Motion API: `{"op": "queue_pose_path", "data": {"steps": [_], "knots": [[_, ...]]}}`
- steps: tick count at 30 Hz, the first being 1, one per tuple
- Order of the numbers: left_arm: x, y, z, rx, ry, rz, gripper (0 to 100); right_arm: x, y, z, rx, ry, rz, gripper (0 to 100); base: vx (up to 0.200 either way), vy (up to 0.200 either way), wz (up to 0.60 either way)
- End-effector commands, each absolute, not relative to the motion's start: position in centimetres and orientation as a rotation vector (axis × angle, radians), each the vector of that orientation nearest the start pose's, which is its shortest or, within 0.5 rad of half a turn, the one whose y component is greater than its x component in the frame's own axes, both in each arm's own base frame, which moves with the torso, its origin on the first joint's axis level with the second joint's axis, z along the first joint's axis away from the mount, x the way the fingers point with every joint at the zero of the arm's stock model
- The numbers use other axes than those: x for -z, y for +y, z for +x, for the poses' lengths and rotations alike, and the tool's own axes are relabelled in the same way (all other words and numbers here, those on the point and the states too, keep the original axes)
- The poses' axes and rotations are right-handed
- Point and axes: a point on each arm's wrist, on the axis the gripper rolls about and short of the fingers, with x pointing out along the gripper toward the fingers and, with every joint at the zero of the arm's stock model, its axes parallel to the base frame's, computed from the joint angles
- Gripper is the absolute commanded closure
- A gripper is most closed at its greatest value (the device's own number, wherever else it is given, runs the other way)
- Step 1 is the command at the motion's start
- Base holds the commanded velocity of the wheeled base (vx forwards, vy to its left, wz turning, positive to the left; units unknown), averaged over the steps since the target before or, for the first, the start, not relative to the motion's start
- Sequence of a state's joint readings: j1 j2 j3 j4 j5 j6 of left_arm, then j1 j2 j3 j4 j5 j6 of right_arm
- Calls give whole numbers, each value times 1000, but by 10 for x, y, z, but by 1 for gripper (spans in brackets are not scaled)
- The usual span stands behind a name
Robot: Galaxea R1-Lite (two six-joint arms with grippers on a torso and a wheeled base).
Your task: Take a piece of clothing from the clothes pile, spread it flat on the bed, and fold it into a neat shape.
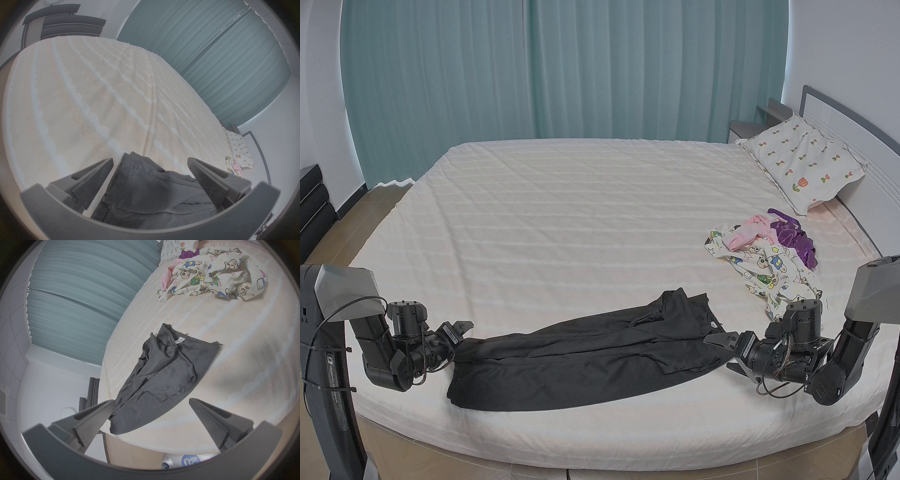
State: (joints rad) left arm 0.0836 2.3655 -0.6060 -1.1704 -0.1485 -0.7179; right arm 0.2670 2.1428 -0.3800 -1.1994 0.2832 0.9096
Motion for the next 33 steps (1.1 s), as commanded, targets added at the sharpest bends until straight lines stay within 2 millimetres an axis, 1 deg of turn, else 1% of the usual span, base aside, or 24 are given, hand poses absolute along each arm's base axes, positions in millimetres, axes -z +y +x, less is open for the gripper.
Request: {"op": "queue_pose_path", "data": {"steps": [1, 6, 7, 11, 16, 22, 26, 33], "knots": [[42, 26, 343, -157, 599, -762, 0, -11, 82, 277, -237, 776, 866, 0, 0, 0, 0], [45, 26, 348, -159, 593, -759, 0, -11, 82, 278, -237, 776, 866, 0, 0, 0, 0], [44, 27, 348, -170, 587, -756, 100, -11, 82, 278, -237, 776, 866, 0, 0, 0, 0], [48, 30, 353, -238, 573, -739, 100, -11, 82, 277, -237, 777, 866, 0, 0, 0, 0], [46, 32, 355, -272, 549, -739, 100, -11, 82, 277, -238, 778, 866, 0, 0, 0, 0], [42, 33, 356, -290, 526, -801, 100, -11, 82, 277, -237, 777, 866, 0, 0, 0, 0], [41, 37, 357, -302, 510, -823, 100, -11, 82, 278, -239, 777, 866, 0, 0, 0, 0], [38, 46, 364, -331, 463, -870, 100, -11, 82, 278, -238, 777, 868, 0, 0, 0, 0]]}}
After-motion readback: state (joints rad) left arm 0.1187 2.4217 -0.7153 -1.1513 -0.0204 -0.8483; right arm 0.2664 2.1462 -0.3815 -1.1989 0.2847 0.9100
